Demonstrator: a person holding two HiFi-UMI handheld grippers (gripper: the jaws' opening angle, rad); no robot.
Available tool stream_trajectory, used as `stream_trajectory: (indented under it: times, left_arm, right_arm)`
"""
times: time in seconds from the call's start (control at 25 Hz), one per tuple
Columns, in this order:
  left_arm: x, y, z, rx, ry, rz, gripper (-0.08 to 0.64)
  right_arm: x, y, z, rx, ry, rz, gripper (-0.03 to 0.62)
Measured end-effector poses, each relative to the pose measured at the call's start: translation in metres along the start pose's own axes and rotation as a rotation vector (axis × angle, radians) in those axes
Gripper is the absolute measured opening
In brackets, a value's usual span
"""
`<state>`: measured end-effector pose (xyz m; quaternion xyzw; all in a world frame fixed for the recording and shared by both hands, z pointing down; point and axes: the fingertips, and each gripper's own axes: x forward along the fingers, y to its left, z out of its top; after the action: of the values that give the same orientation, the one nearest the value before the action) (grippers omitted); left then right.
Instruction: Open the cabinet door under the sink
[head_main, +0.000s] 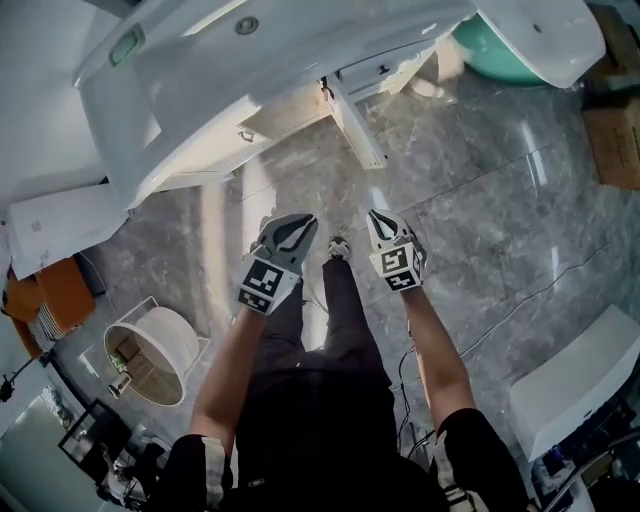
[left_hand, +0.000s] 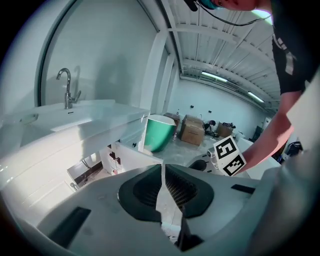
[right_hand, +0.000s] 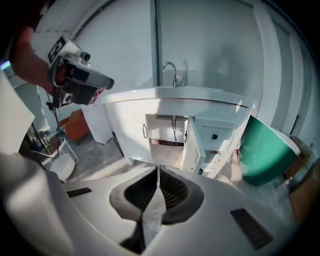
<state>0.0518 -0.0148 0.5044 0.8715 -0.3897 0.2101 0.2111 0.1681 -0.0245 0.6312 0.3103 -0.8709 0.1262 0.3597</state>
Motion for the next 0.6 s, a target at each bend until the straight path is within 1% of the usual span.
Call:
stream_trajectory:
  times: [0.12, 0.24, 0.44, 0.52, 0.6]
  left_arm:
    - [-0.015, -0.013, 0.008, -0.002, -0.02, -0.005, 0.032]
    - [-0.034, -0.03, 0.01, -0.031, -0.025, -0.017, 0.032]
    - [-0.069, -0.043, 0.033, -0.036, -0.073, -0.022, 0.032]
    - [-0.086, -0.05, 0.039, -0.036, -0.096, -0.025, 0.032]
    - [-0.099, -0.052, 0.044, -0.021, -0.112, -0.027, 0.032]
  right_arm:
    - [-0.035, 0.02, 0.022, 0.068, -0.068, 0.048, 0.073]
    - [-0.076, 0.043, 0.033, 0.116, -0.089, 0.07, 0.074]
    - [-0.125, 0.068, 0.073, 0.141, -0.124, 0.092, 0.074]
    - [-0.141, 0.078, 0.091, 0.134, -0.147, 0.099, 0.074]
    - [-0.149, 0.084, 0.111, 0.113, -0.175, 0.098, 0.074]
